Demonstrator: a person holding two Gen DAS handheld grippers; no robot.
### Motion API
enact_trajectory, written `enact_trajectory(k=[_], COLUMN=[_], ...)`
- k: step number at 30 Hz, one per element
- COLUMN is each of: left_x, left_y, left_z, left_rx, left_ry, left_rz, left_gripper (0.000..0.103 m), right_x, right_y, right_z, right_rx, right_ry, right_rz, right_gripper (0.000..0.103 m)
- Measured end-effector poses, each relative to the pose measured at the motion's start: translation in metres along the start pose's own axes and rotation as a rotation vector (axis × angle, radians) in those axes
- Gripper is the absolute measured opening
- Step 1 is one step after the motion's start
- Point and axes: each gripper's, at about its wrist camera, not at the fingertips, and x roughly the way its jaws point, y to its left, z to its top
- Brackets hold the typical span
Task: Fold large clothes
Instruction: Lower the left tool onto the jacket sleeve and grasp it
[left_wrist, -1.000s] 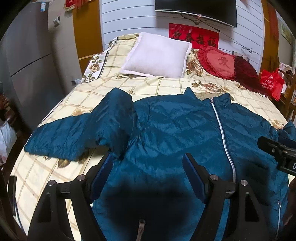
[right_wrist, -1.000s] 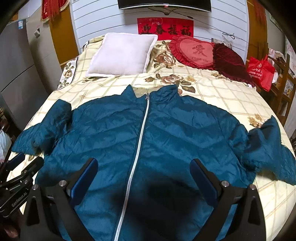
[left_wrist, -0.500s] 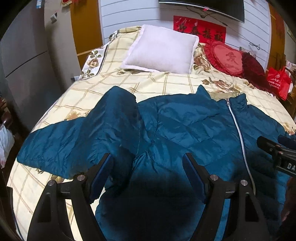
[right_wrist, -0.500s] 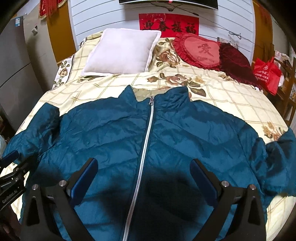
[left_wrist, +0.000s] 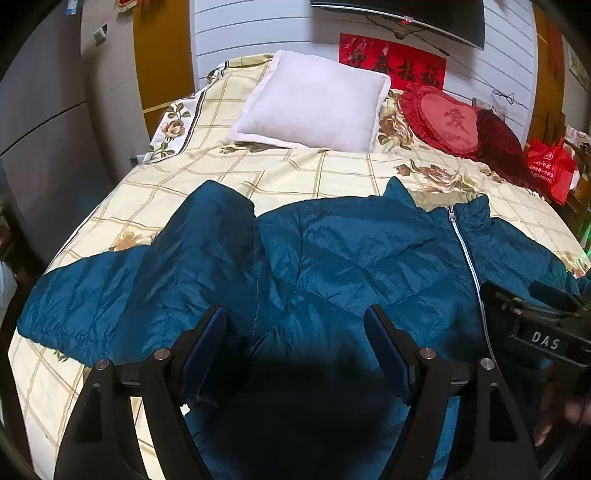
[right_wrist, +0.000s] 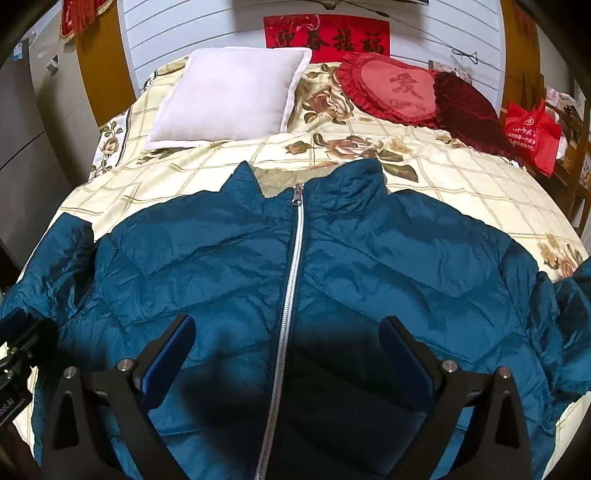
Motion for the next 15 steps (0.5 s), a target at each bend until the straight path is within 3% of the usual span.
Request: enact_trajectory(k=[10,15], left_x=[-0.019,-0.033], left_y=[0.03,0.067], left_z=[0.008,0.006], left_rx=[-0.047,-0.091], left_ry=[-0.052,-0.088], left_rz=[0.009,0.039], left_gripper=[0.054,0.054], right_x=[0.001,-0.004], right_y=[0.002,0.002], right_z=[-0.002,-0.003], right_rx=[-0.007,-0.025], right_ry=[-0.004,-0.008], right_rz=[-0.008,-0.019], right_gripper=[0.101,0.101])
